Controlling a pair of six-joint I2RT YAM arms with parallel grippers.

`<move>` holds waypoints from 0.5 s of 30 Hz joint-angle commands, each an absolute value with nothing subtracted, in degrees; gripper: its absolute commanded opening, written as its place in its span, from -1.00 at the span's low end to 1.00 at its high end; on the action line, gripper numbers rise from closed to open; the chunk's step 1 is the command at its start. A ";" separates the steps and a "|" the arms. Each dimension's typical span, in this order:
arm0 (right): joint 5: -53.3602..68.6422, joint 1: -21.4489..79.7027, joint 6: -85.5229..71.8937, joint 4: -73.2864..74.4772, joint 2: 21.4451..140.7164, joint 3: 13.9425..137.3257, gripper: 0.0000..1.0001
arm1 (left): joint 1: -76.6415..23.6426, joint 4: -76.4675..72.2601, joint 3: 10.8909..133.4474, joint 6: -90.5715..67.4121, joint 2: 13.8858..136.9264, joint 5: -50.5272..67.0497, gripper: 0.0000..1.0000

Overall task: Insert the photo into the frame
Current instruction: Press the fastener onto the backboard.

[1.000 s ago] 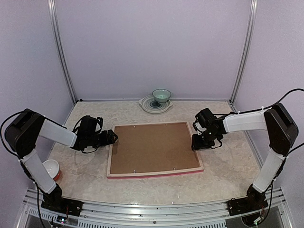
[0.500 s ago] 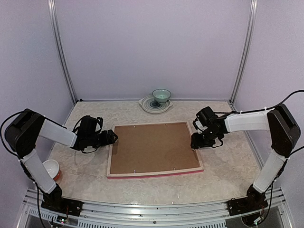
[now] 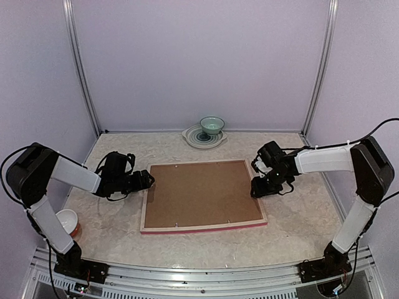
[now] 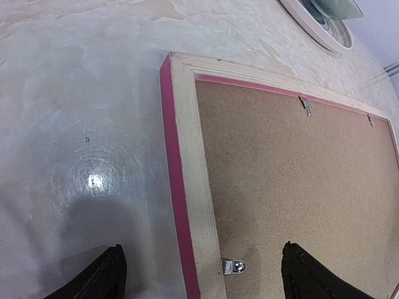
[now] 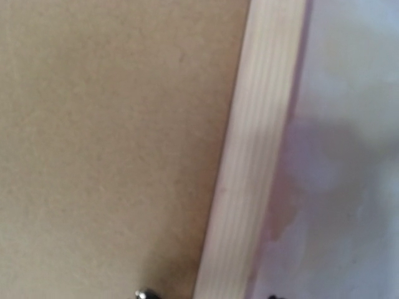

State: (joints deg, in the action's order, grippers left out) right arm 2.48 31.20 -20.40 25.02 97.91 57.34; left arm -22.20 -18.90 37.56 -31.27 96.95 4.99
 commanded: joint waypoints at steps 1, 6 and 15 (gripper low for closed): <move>1.32 31.90 -19.26 26.95 98.43 56.77 -0.09 | -21.88 -18.11 37.50 -31.89 97.91 6.13 0.70; 0.92 32.34 -18.60 27.27 98.82 56.74 -0.11 | -21.90 -18.11 37.44 -31.88 97.91 6.15 0.70; -3.03 34.00 -19.02 28.19 101.19 57.63 -0.20 | -21.89 -18.19 37.49 -31.97 98.08 6.33 0.70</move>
